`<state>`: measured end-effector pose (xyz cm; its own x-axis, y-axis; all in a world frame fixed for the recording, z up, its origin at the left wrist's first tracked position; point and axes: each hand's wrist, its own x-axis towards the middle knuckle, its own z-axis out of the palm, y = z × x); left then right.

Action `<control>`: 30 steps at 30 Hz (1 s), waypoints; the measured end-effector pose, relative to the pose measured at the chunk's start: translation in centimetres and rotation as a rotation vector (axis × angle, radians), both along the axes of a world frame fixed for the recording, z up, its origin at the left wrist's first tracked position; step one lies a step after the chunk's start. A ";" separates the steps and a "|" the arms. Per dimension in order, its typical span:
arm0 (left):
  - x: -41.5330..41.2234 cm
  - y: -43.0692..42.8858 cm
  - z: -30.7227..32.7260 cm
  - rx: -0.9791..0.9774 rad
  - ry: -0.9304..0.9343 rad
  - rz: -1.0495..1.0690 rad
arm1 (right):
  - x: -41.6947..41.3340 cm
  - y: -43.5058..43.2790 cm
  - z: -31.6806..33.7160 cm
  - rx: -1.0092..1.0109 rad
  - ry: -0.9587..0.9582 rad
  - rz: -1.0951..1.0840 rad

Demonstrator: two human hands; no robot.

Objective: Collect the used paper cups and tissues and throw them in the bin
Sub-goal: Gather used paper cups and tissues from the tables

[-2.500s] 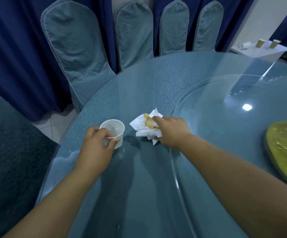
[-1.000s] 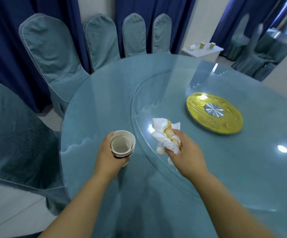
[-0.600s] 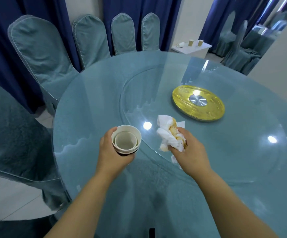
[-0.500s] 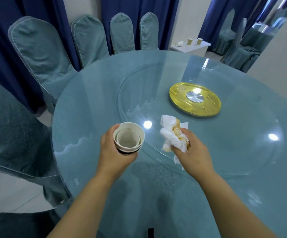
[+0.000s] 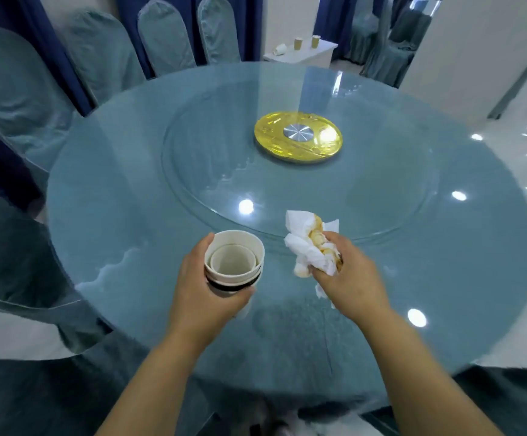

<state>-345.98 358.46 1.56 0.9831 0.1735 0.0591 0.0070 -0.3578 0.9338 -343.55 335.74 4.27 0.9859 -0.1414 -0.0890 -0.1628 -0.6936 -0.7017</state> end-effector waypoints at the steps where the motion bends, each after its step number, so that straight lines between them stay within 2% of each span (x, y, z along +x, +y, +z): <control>1: -0.6 -0.2 0.0 -0.010 0.002 -0.022 | -1.1 -0.3 0.3 -0.039 0.002 -0.014; 8: -5.1 -1.4 -0.2 -0.041 -0.030 -0.263 | -11.1 -0.2 1.7 -0.314 0.010 -0.108; 15: -10.6 -4.2 0.0 -0.043 -0.017 -0.465 | -22.9 -1.6 1.7 -0.407 -0.002 -0.283; 19: -13.6 -8.5 1.4 -0.056 -0.049 -0.606 | -29.0 -4.7 2.6 -0.442 -0.034 -0.450; 24: -17.7 -15.0 3.2 -0.192 -0.043 -0.765 | -35.3 -9.3 3.4 -0.451 -0.051 -0.608; 30: -23.1 -25.2 4.8 -0.225 -0.103 -0.912 | -42.0 -17.7 3.9 -0.460 -0.011 -0.708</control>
